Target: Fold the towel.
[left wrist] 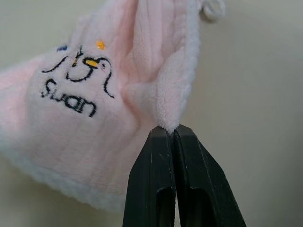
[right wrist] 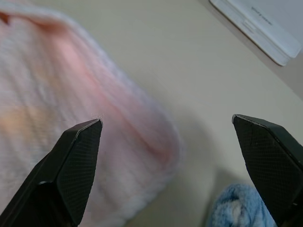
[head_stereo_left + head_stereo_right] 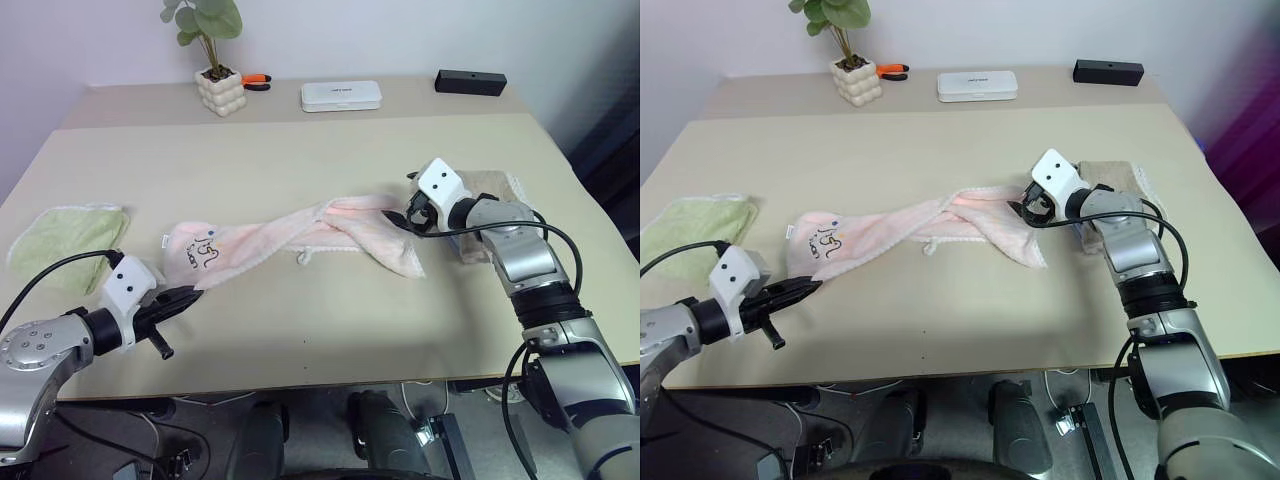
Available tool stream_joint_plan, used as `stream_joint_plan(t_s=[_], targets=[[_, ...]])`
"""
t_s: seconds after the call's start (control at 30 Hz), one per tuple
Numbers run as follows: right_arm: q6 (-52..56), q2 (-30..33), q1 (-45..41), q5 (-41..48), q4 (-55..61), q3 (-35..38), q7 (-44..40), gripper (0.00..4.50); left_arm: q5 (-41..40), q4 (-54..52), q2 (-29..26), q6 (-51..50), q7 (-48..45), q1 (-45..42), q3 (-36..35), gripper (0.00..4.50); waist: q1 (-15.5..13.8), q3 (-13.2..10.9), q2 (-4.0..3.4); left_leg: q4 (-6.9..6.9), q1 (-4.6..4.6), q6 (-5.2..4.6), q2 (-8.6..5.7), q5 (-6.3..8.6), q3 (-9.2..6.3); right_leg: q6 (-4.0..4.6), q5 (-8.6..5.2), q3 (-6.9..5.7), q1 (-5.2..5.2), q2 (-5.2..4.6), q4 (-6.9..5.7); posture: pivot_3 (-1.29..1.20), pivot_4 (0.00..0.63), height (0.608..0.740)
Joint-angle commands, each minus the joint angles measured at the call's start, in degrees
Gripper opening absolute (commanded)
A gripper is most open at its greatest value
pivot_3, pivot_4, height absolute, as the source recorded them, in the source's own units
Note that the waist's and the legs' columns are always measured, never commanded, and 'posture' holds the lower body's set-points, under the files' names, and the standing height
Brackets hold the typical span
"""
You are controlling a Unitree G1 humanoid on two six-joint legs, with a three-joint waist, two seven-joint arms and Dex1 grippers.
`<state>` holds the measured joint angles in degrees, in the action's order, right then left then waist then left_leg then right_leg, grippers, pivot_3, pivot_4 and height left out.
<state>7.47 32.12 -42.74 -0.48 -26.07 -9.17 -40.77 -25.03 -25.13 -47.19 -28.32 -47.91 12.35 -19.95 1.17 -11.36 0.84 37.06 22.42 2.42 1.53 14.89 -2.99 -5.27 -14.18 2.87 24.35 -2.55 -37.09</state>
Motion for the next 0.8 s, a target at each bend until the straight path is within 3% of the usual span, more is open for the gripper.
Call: stream_joint_plan(t_s=[0.03,0.27,0.47,0.57,0.8], targets=[[-4.8,-2.5,-8.4,-2.7,-13.7,-1.1,-0.3,4.50,0.7,-2.4,-2.4,-1.1,-1.9,5.3,-3.1,0.07,1.3,0.0,0.00,-0.01,-0.03,0.00,0.00,0.00,0.08,0.03,-0.01,0.06,0.00,0.00,0.01,0.00,0.150,0.737],[-14.1,-7.0,-19.1,-7.7,-34.9,-3.5,0.2,4.50,1.2,-3.2,-2.3,-0.9,-2.0,8.5,-2.9,0.07,2.0,0.0,-0.02,-0.11,-0.04,0.00,0.02,0.00,0.03,0.07,-0.02,0.04,0.06,0.03,-0.02,0.00,0.150,0.737],[-15.2,-10.3,-23.7,-8.0,-43.9,-2.1,-1.6,4.50,1.5,-3.3,-1.9,-0.4,-1.7,9.1,-2.7,0.07,2.5,0.0,-0.02,-0.12,-0.01,0.00,0.01,0.00,0.02,0.00,0.02,0.03,0.07,0.00,-0.04,0.00,0.150,0.737],[-13.6,-11.5,-24.9,-7.0,-46.0,-0.6,-4.0,3.72,2.0,-3.4,-1.8,0.0,-1.7,9.8,-2.5,0.00,2.9,0.0,-0.03,-0.15,-0.02,0.00,0.01,0.00,0.01,-0.02,0.03,0.03,0.07,0.01,-0.05,0.00,0.150,0.737],[-15.2,-11.2,-25.3,-8.1,-46.3,0.0,-4.9,0.13,2.8,-3.1,-1.4,0.8,-1.8,10.6,-2.3,0.00,2.9,0.0,-0.04,-0.17,-0.03,0.00,0.01,0.00,0.00,-0.02,0.03,0.03,0.09,0.01,-0.06,0.00,0.150,0.737]])
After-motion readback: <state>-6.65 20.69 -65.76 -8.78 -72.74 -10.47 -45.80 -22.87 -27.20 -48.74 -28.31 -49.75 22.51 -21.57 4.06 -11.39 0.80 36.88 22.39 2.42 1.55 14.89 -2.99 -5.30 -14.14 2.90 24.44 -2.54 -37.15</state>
